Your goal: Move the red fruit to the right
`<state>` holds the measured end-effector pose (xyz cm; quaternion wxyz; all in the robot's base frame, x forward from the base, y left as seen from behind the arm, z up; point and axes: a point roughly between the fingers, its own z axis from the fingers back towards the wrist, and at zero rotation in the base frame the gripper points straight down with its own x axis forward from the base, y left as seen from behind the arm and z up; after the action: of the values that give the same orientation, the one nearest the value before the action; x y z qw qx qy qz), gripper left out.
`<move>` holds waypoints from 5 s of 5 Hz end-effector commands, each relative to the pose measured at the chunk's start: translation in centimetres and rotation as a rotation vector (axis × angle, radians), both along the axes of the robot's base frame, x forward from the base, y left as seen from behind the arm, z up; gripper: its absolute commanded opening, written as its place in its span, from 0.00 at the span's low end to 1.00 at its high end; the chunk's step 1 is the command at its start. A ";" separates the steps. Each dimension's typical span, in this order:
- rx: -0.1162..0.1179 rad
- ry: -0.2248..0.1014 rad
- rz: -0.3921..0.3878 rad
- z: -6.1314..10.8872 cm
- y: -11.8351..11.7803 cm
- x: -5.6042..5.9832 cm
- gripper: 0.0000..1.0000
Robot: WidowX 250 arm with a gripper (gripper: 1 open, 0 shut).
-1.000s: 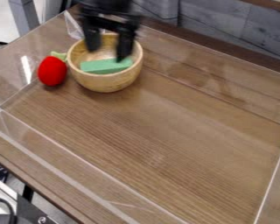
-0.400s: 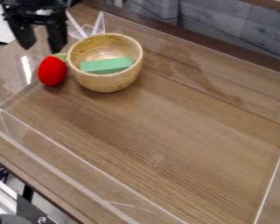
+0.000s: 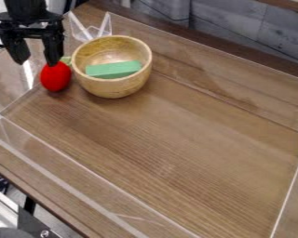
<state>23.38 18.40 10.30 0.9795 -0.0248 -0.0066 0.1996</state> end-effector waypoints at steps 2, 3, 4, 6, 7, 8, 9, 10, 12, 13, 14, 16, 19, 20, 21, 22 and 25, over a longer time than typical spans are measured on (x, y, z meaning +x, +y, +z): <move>0.039 -0.023 0.081 1.8 1.7 1.1 1.00; 0.042 -0.011 0.070 0.4 2.1 1.7 1.00; 0.041 -0.011 0.060 -0.7 2.6 2.2 1.00; 0.022 -0.026 0.006 -2.1 3.0 1.2 1.00; 0.008 -0.045 -0.010 -2.5 3.0 1.1 1.00; -0.004 -0.063 -0.024 -2.8 2.9 1.0 1.00; -0.006 -0.080 -0.040 -2.2 2.8 1.1 1.00; -0.005 -0.095 -0.057 -1.6 2.7 1.1 1.00; 0.005 -0.125 0.012 2.4 3.4 1.8 1.00; 0.014 -0.113 0.064 0.5 2.7 1.3 1.00; 0.021 -0.104 0.018 -0.8 2.6 1.6 1.00; 0.027 -0.080 -0.067 -2.9 2.7 2.1 1.00; 0.038 -0.048 -0.038 -4.7 1.7 1.6 0.00; 0.036 -0.071 -0.019 -3.2 0.6 1.3 0.00; 0.032 -0.112 0.013 -0.6 1.6 1.0 0.00; 0.025 -0.158 0.031 2.2 1.3 1.0 0.00; 0.036 -0.177 -0.006 3.2 0.1 1.3 1.00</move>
<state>24.51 18.05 11.68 0.9779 -0.0425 -0.0695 0.1928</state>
